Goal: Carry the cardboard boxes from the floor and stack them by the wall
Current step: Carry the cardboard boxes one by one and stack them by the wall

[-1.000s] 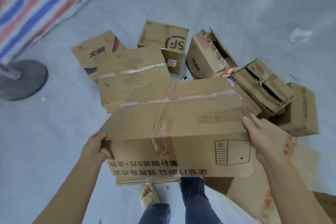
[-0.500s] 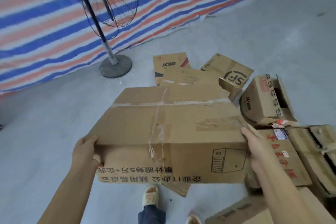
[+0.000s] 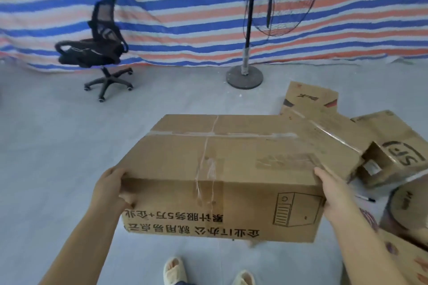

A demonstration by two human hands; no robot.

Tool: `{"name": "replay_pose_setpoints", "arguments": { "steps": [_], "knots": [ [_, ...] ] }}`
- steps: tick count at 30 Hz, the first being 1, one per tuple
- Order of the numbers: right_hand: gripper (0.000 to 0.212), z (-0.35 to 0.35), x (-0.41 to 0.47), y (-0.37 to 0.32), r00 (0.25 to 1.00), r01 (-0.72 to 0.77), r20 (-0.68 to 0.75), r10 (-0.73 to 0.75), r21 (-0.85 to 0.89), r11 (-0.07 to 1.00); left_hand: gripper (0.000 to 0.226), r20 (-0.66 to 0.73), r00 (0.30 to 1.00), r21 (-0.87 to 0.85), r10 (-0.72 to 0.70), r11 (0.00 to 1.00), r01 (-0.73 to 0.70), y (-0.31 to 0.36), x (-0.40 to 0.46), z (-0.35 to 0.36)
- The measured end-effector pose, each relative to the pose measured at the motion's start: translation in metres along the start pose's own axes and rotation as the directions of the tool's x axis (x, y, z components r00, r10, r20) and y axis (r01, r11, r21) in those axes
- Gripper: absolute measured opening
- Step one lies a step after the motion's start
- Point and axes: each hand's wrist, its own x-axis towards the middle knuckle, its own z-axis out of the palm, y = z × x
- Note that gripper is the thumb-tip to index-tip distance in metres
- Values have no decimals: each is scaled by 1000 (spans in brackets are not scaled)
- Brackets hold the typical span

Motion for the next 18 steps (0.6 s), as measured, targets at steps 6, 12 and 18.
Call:
{"name": "replay_pose_setpoints", "arguments": {
  "steps": [6,12,18],
  "knots": [
    [24,93,-53,28,955,46,296,-4,-134,990,27,-274,961,-115,-28,993,-4,-28,0,-153],
    [22,201,-151,88,857,149,515,-2,-245,958,37,-439,896,-171,-69,985,-8,-70,-30,-323],
    [24,291,-283,168,707,208,704,74,-307,929,38,-580,795,-379,-176,923,-72,-97,-88,-480]
  ]
}}
